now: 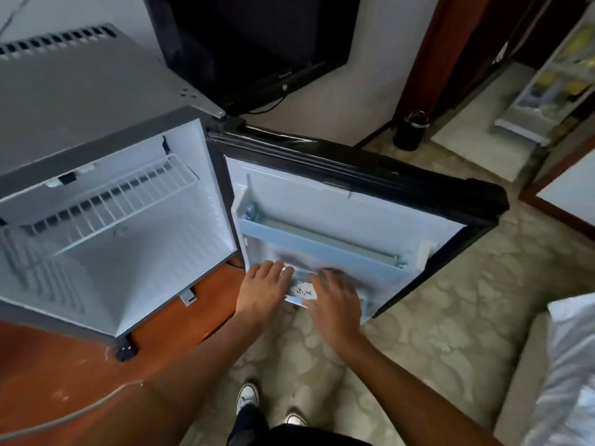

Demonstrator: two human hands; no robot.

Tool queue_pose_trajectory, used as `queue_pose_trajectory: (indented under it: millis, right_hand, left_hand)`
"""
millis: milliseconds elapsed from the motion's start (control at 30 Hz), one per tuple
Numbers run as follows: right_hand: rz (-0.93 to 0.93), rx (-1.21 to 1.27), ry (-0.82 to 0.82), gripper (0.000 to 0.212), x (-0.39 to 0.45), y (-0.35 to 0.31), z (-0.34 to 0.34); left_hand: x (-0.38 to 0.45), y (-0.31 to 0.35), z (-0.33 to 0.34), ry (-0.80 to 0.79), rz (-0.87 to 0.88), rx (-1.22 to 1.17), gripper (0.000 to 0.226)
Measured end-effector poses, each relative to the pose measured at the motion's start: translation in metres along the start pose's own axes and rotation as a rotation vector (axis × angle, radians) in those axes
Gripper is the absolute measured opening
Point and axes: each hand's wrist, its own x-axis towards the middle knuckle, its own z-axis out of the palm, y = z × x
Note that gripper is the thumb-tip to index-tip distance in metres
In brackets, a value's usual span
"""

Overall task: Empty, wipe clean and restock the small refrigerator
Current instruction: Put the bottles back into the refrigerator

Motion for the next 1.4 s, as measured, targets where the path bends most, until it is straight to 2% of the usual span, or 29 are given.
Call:
queue_pose_trajectory:
  millis: [167,400,600,800,867,967,1033,1100,1167,1300,1400]
  right_hand:
    - [0.093,-0.026,0.034,0.07,0.0,-0.007,0.013]
    - [0.086,-0.023,0.096,0.054,0.012,0.0,0.038]
    - [0.095,-0.005,0.102,0.061,0.019,0.008,0.045]
    - [0.102,0.015,0.133,0.067,0.015,0.012,0.05]
    - [0.205,0.058,0.177,0.07,0.006,0.014,0.047]
    - [0.407,0.169,0.176,0.068,-0.005,0.024,0.044]
    - [0.441,0.184,0.144,0.065,-0.011,0.033,0.044]
    - [0.443,0.19,0.116,0.064,-0.017,0.039,0.043]
    - [0.457,0.198,0.087,0.063,-0.023,0.043,0.04]
    - [0.516,0.261,0.043,0.066,-0.036,0.048,0.034]
    - [0.537,0.301,0.033,0.07,-0.046,0.053,0.028]
  left_hand:
    - [0.016,-0.009,0.009,-0.015,0.057,0.019,0.061]
    - [0.028,-0.01,0.014,-0.071,0.058,0.029,0.076]
    - [0.037,-0.01,0.016,-0.093,0.077,-0.041,0.067]
    - [0.027,-0.004,0.017,-0.148,0.01,-0.045,0.086]
    - [0.018,-0.001,0.013,-0.178,-0.028,-0.073,0.082]
    - [0.007,0.005,0.017,-0.166,-0.088,-0.246,0.084]
    - [0.004,0.007,0.022,-0.154,-0.112,-0.41,0.09]
    - [0.001,0.009,0.023,-0.079,-0.122,-0.522,0.089]
    - [-0.001,0.009,0.019,-0.139,-0.128,-0.565,0.085]
    - [0.001,0.012,0.016,-0.157,-0.062,-0.495,0.084]
    - [0.005,0.014,0.022,-0.217,0.025,-0.332,0.089]
